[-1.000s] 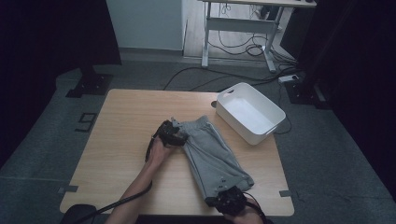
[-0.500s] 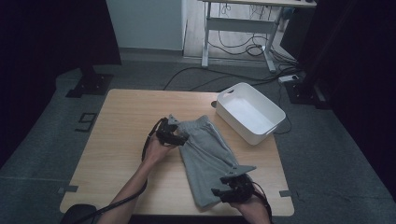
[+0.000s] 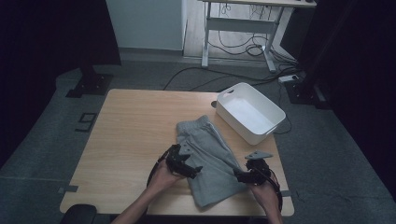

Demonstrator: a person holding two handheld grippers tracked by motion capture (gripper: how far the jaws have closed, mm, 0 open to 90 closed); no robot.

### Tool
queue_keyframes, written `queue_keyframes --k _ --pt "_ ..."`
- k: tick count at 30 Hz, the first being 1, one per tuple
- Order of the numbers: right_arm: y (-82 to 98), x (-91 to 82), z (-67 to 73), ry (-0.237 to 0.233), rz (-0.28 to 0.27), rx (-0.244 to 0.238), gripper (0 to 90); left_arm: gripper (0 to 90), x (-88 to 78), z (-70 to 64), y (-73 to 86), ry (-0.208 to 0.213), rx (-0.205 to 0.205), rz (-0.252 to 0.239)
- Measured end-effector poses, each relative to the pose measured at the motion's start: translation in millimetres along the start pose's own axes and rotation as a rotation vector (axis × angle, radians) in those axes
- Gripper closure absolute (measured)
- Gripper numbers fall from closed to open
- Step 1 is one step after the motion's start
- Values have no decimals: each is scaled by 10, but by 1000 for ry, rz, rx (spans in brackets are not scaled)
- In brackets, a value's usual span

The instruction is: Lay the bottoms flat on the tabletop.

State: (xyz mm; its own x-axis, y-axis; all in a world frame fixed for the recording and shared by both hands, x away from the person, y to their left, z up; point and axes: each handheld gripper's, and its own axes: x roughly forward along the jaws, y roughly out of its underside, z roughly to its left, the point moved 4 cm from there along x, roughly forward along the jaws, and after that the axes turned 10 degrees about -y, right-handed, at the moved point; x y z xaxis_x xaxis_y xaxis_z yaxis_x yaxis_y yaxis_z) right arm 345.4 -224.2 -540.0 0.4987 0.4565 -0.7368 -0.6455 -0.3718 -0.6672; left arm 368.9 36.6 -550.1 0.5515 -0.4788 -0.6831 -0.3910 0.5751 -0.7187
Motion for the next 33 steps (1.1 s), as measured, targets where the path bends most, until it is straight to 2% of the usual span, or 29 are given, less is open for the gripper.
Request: queue_keyframes --k 3,6,8,13,15,19,29,33 --pt "114 34 -117 31 9 25 241 12 44 -136 90 -25 65 30" --pt "222 66 -179 54 40 30 241 11 106 -170 187 -71 125 69" --pt "275 89 -179 46 48 32 243 15 98 -140 214 -63 99 63" --pt "313 119 -114 12 28 46 245 15 36 -31 286 -92 96 66" --pt "312 145 -35 -18 27 42 240 15 2 49 332 -98 79 75" --pt "272 221 150 -47 29 9 211 14 -79 247 436 -130 54 89" --pt "5 556 694 -129 47 -91 160 14 -308 810 704 -245 8 133" --pt "-85 657 824 -148 49 -119 154 15 -332 908 775 -230 -41 125"
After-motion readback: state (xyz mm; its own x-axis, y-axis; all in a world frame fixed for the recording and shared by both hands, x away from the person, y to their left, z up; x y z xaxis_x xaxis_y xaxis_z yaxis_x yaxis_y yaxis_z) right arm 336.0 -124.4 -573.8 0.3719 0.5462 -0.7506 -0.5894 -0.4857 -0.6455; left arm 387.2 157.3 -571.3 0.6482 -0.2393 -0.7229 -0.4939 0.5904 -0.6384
